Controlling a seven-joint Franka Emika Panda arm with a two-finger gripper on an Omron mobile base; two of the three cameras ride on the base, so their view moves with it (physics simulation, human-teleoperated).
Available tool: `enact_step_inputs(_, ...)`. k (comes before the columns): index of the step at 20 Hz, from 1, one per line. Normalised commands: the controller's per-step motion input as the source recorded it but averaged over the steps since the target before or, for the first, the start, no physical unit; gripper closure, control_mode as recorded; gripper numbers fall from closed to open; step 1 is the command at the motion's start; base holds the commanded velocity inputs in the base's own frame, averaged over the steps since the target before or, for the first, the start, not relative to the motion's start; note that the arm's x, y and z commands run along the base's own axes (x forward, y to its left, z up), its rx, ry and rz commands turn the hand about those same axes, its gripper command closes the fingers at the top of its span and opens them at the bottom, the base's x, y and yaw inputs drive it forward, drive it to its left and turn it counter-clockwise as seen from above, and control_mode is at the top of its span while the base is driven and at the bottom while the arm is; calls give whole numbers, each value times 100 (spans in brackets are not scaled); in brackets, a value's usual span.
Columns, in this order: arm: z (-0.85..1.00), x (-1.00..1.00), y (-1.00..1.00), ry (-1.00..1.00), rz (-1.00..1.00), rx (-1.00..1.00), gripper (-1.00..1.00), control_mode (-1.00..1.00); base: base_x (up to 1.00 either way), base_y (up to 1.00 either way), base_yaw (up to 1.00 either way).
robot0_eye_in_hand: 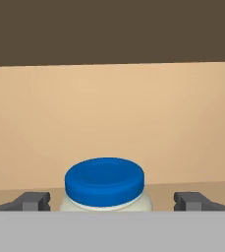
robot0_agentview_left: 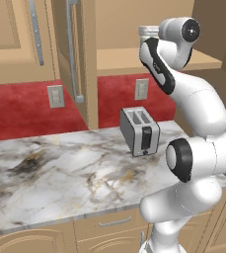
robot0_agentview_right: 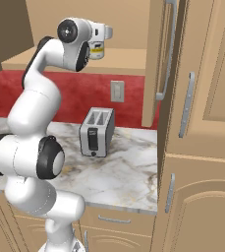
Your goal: Collect the turmeric, mayonnaise, and shaker from the cabinet and place them next to the stove.
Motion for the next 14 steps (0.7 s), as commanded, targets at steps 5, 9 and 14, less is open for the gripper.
enact_step_inputs(5,-6,21,1,0,0,0,-100,-100,0,0,0)
enact_step_inputs(9,-1,20,1,0,0,0,-100,-100,0,0,0)
enact_step_inputs(14,-2,19,4,0,0,0,-100,-100,0,0,0)
